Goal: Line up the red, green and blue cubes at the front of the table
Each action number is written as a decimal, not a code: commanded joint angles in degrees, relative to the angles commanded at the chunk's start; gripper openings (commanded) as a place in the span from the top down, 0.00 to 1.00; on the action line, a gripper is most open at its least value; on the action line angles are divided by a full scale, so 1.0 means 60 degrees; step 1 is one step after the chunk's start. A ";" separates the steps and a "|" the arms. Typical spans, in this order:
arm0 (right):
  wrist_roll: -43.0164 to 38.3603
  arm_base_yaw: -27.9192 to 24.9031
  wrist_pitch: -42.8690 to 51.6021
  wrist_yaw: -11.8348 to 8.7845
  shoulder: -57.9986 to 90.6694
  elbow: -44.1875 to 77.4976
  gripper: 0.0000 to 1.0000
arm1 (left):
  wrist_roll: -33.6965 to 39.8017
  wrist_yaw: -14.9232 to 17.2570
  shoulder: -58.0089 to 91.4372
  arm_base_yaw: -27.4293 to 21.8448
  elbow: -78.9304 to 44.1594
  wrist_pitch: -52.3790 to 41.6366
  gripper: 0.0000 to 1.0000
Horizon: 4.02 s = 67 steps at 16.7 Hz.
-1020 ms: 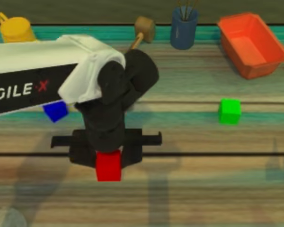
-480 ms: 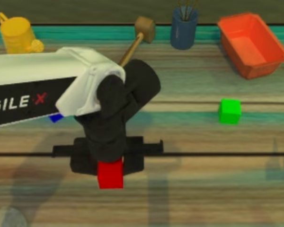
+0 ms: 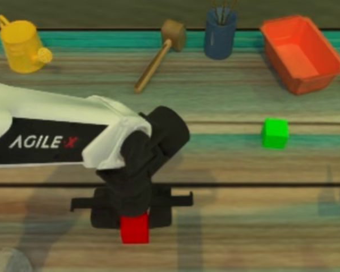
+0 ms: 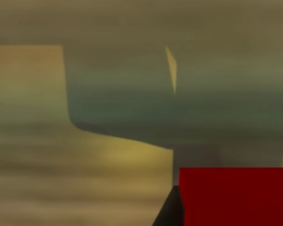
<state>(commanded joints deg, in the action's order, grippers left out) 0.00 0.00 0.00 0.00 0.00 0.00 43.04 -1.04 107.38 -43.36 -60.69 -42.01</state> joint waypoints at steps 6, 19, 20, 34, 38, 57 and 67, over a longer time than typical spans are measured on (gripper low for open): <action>0.0000 0.0000 0.0000 0.0000 0.0000 0.0000 0.00 | 0.0000 0.0000 0.0000 0.0000 0.0000 0.0000 0.77; 0.0000 0.0000 0.0000 0.0000 0.0000 0.0000 0.00 | 0.0000 0.0000 0.0000 0.0000 0.0000 0.0000 0.00; 0.0000 0.0000 0.0000 0.0000 0.0000 0.0000 0.00 | 0.0000 0.0000 0.0000 0.0000 0.0000 0.0000 0.00; 0.0000 0.0000 0.0000 0.0000 0.0000 0.0000 0.00 | 0.0083 -0.0005 -0.1078 0.0138 -0.1388 -0.2511 0.00; 0.0000 0.0000 0.0000 0.0000 0.0000 0.0000 0.00 | 0.0075 -0.0006 -0.1122 0.0097 -0.1433 -0.2585 0.00; -0.2577 -0.1919 0.7652 0.0023 1.3917 1.1816 0.00 | -0.3317 -0.0173 -1.2495 0.5364 0.7075 0.3324 0.00; -0.3913 -0.2872 1.1433 0.0036 2.1453 1.8170 0.00 | -0.6866 0.0140 -1.7480 0.7312 0.9997 0.6708 0.00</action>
<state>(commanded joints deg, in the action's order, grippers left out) -23.48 -17.23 68.60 0.22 128.72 109.02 1.85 -0.20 2.50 0.51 -0.70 -1.76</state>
